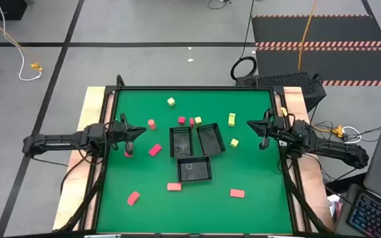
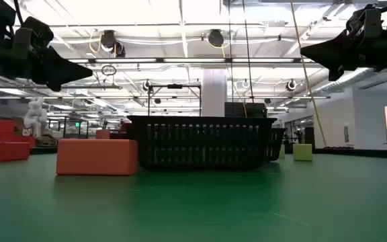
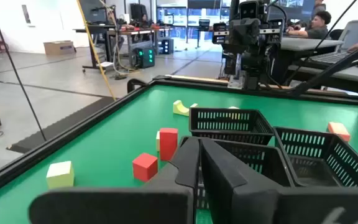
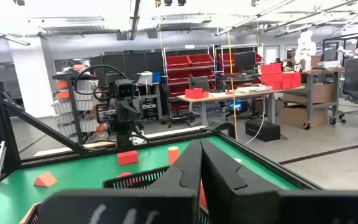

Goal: Sort & place blocks by color

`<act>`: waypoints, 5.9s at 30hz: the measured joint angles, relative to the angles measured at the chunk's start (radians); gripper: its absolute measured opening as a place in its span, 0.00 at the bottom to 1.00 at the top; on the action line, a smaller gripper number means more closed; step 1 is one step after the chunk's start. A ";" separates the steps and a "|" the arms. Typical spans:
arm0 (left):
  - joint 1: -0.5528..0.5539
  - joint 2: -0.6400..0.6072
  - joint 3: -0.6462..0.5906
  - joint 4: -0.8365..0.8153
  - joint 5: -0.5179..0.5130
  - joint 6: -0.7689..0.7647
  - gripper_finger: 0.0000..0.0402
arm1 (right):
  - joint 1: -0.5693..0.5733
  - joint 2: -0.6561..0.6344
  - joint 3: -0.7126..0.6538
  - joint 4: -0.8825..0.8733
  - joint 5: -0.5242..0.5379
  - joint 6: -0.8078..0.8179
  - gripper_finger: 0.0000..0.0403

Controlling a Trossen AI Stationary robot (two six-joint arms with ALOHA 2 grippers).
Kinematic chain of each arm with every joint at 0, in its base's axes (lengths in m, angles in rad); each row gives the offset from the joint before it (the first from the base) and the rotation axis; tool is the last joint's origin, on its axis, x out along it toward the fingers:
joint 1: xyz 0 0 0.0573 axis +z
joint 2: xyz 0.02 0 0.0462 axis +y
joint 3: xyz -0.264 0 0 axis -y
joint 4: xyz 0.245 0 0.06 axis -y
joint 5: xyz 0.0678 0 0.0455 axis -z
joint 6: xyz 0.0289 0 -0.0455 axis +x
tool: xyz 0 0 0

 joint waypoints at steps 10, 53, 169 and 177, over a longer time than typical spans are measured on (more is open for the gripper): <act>0.000 0.000 0.000 0.000 0.000 0.000 0.05 | 0.000 0.000 0.000 0.000 0.000 0.000 0.00; 0.000 0.000 0.000 0.000 0.000 0.000 0.05 | 0.000 0.000 0.000 0.000 0.000 0.000 0.00; 0.179 0.857 0.568 -0.084 -0.028 -0.031 0.69 | 0.276 1.293 0.626 -0.704 0.340 0.357 0.29; 0.179 0.857 0.568 -0.083 -0.028 -0.031 0.69 | 0.276 1.133 0.627 -0.708 0.343 0.350 0.29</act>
